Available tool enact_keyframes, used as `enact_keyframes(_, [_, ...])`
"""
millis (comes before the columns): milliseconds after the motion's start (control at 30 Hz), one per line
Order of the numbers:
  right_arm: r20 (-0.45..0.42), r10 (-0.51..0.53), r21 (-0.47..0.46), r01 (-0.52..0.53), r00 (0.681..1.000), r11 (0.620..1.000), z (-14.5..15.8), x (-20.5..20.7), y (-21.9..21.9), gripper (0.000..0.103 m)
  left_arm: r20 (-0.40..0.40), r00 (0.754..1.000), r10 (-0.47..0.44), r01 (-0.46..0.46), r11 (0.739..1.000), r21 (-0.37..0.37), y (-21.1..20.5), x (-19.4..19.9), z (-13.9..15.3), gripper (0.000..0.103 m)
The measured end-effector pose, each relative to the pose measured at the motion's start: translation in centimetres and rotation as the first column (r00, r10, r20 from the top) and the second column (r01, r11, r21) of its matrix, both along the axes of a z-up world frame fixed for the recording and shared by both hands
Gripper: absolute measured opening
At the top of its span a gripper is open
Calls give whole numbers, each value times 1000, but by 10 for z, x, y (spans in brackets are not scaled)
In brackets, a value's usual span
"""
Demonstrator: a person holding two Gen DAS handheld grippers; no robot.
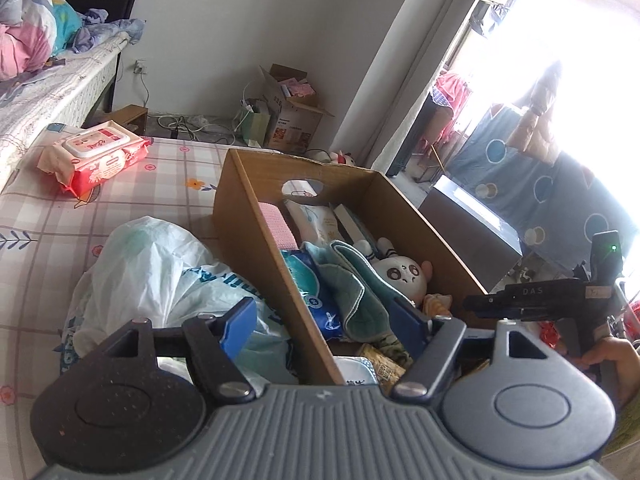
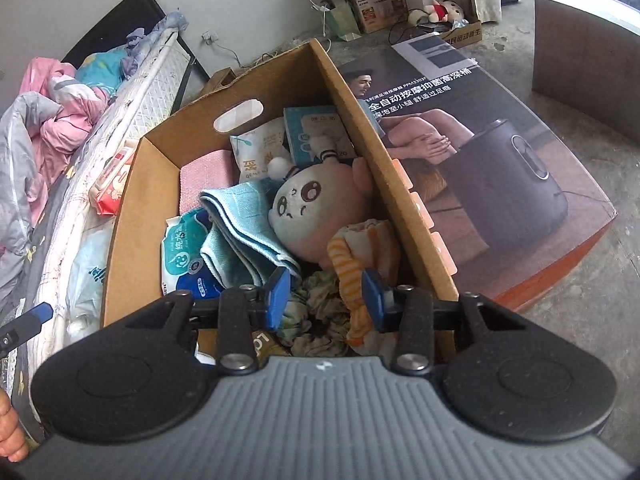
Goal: Organize soft objects
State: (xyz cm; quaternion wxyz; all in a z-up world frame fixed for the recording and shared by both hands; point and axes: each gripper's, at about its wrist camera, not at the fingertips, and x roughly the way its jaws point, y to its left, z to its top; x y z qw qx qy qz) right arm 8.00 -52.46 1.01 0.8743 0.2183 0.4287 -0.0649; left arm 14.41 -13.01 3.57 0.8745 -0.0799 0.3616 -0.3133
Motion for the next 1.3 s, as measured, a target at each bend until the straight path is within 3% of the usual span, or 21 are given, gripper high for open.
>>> enact_keyframes(200, [79, -15, 11, 14, 997, 1000, 12, -13, 16, 48, 32, 999, 26, -28, 997, 71, 20, -22, 2, 89])
enact_keyframes(367, [237, 20, -26, -14, 971, 1000, 34, -47, 65, 82, 72, 992, 108, -118, 981, 155, 39, -42, 2, 102])
enact_keyframes(567, [330, 81, -78, -58, 940, 995, 43, -81, 135, 102, 116, 971, 210, -231, 948, 219, 61, -67, 0, 103])
enact_keyframes(833, [257, 188, -250, -123, 948, 961, 37, -101, 212, 102, 188, 934, 303, -350, 878, 325, 68, -97, -3, 103])
enact_keyframes(967, [231, 180, -329, -97, 956, 939, 34, -112, 229, 102, 121, 939, 323, -344, 901, 265, 75, -103, -10, 103])
enact_keyframes(1067, [219, 186, -351, -100, 958, 931, 29, -119, 237, 102, 64, 952, 299, -306, 941, 148, 88, -110, -14, 103])
enact_keyframes(1100, [209, 187, -350, -105, 960, 931, 26, -120, 239, 102, 39, 949, 313, -315, 943, 106, 93, -113, -15, 103])
enact_keyframes(1200, [180, 192, -348, -120, 965, 930, 23, -123, 248, 102, 9, 920, 392, -392, 918, 64, 101, -120, -16, 103])
enact_keyframes(1300, [183, 205, -351, -131, 961, 927, 24, -128, 254, 102, 11, 919, 394, -393, 912, 121, 98, -120, -15, 103])
